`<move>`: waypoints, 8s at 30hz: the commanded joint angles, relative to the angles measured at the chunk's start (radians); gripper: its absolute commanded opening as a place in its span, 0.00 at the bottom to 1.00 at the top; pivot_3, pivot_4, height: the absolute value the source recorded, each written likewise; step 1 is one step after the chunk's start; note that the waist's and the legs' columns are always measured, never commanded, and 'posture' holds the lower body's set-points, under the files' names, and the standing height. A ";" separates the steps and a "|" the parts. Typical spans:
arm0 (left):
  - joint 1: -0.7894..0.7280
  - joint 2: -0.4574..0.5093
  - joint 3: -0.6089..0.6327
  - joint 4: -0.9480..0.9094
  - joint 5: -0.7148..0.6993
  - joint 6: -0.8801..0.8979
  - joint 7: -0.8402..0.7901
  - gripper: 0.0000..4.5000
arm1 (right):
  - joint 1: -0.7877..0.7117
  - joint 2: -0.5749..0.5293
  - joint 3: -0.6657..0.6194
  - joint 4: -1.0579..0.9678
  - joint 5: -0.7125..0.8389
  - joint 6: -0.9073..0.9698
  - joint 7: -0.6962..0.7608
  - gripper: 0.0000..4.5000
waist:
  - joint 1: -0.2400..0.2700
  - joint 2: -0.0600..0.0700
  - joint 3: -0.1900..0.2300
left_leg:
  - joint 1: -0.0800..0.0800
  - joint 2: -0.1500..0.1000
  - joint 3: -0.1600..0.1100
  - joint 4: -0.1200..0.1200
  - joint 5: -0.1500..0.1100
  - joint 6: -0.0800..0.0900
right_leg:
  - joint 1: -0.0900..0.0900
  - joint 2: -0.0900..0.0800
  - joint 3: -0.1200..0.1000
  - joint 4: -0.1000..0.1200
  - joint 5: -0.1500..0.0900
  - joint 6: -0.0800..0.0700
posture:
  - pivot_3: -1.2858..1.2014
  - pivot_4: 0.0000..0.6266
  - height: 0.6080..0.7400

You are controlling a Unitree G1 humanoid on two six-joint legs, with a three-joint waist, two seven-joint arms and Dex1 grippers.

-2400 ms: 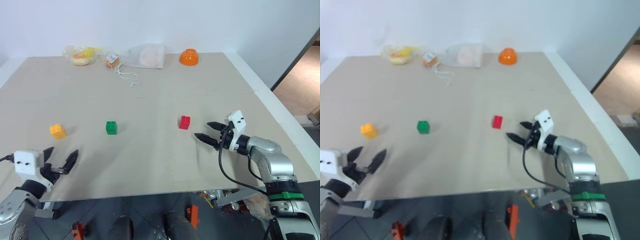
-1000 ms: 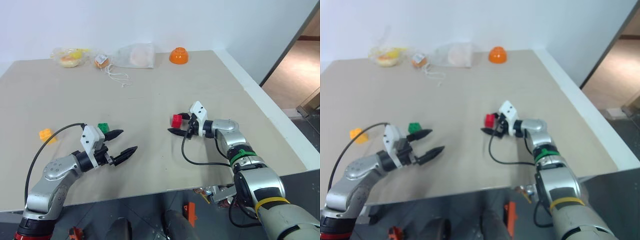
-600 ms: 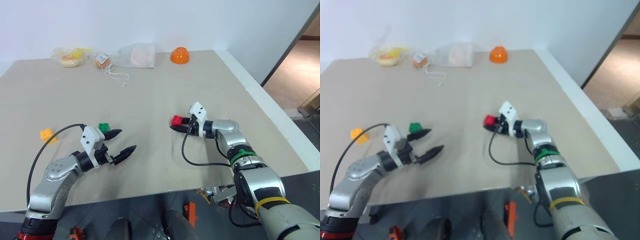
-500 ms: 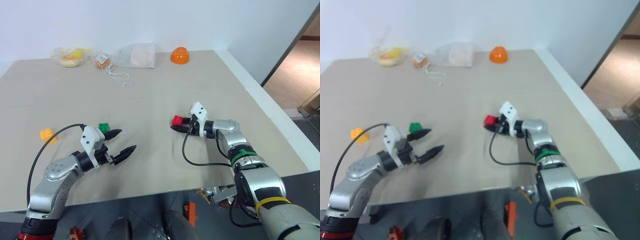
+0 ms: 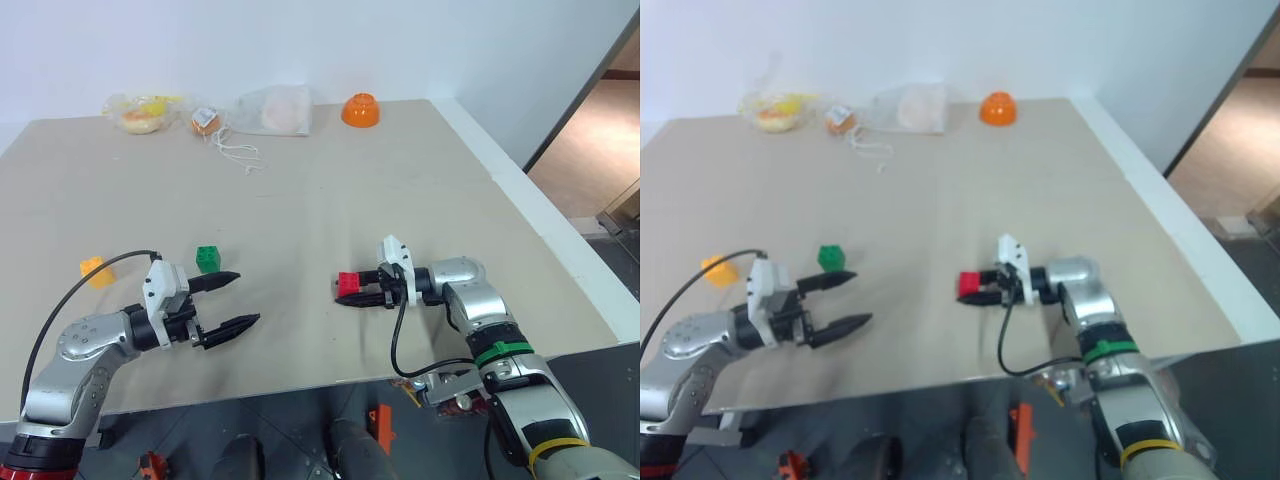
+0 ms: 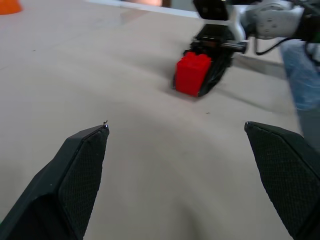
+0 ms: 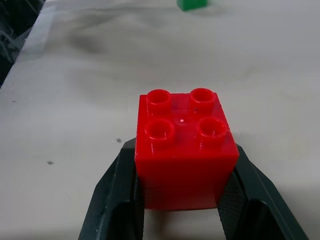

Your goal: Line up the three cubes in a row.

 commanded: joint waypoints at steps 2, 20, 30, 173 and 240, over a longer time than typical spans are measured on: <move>-0.010 0.026 0.024 -0.001 -0.021 -0.013 -0.049 1.00 | -0.005 0.004 0.023 -0.004 -0.018 -0.080 0.003 0.28 | 0.000 0.000 0.000 | 0.000 0.000 0.000 0.000 0.000 0.000 | 0.000 0.000 0.000 0.000 0.000 0.000 | 0.52 0.24 1.00; 0.007 0.029 0.079 -0.010 -0.019 0.005 0.008 1.00 | -0.117 0.036 0.046 0.239 -0.062 -0.229 0.030 0.90 | 0.000 0.000 0.000 | 0.000 0.000 -0.002 -0.001 0.000 0.000 | 0.000 0.000 -0.001 0.000 0.002 -0.005 | 0.52 0.24 1.00; 0.051 -0.025 0.119 -0.043 -0.030 0.203 0.292 1.00 | -0.216 -0.117 0.006 0.224 -0.053 -0.107 0.092 0.99 | 0.006 0.000 0.000 | 0.000 -0.002 -0.003 0.000 0.000 0.000 | 0.001 -0.003 -0.001 0.000 0.001 -0.004 | 0.52 0.24 1.00; -0.040 -0.076 0.150 0.163 0.088 0.108 0.217 0.99 | 0.037 -0.175 -0.145 -0.540 0.344 0.430 -0.219 1.00 | 0.026 0.000 0.001 | -0.003 0.003 -0.004 -0.011 0.012 0.003 | -0.005 0.001 -0.004 0.001 0.003 -0.001 | 0.52 0.24 1.00; -0.259 -0.328 0.160 0.273 0.274 0.095 0.851 0.30 | -0.074 -0.055 -0.068 -0.425 0.293 0.332 -0.174 1.00 | 0.034 -0.003 -0.001 | -0.001 0.006 -0.005 -0.012 0.016 -0.006 | -0.005 0.009 -0.004 0.001 0.008 -0.008 | 0.52 0.24 1.00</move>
